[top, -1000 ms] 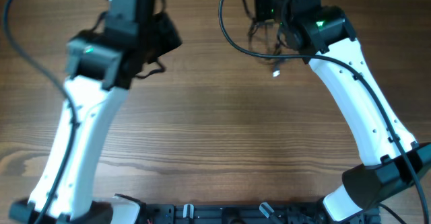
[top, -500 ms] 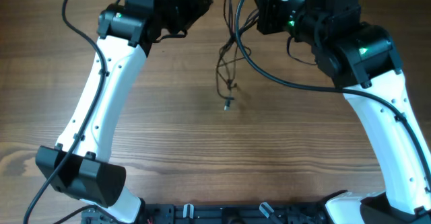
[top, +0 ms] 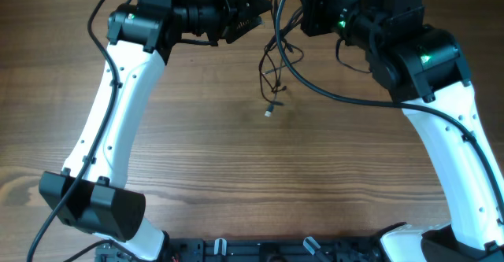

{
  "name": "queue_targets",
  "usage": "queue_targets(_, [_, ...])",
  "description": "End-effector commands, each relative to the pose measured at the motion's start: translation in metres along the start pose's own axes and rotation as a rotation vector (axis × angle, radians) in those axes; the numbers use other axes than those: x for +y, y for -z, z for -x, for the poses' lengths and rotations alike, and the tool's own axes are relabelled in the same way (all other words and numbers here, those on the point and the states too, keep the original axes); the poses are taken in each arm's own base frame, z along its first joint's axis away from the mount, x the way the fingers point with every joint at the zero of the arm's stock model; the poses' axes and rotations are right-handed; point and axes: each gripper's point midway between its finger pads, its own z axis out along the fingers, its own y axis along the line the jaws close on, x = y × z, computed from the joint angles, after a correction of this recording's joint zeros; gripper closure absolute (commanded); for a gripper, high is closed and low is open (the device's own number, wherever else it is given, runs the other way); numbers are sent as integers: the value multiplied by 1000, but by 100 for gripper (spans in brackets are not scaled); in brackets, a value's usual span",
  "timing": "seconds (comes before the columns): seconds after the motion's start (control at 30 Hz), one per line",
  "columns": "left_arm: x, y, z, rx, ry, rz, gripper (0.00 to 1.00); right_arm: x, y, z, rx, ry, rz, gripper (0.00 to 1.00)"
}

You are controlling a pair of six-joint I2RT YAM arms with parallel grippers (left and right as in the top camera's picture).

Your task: Untangle cables

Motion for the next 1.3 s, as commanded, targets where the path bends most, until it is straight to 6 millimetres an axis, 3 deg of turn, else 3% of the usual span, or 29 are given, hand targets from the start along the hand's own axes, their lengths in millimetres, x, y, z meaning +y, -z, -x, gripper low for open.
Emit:
queue_targets(0.0, [-5,-1,0,-43,-30,22,57,14,4,5,-5,-4,80,96])
queue_targets(0.27, [6,-19,7,-184,-87,162,56,26,5,-1,23,0,153,96])
queue_targets(0.57, [24,-9,37,-391,-110,306,51,44,9,-14,81,40,256,96])
queue_targets(0.9, [11,-8,47,-422,-242,288,48,63,13,-29,141,45,335,96])
queue_targets(0.93, [10,-8,48,-426,-246,283,51,64,13,-31,146,46,338,96])
queue_targets(1.0, [11,-8,51,-439,-248,291,86,72,14,-35,156,54,352,96])
queue_targets(1.03, [13,-9,52,-436,-267,300,96,76,15,-36,161,59,361,96])
queue_targets(1.13, [40,-6,55,-430,-334,437,96,79,20,-42,177,73,364,96])
queue_targets(1.2, [68,15,63,-485,-310,595,96,72,26,-41,175,78,334,96])
queue_targets(1.27, [94,56,71,-515,-285,734,96,51,36,-32,132,97,234,96])
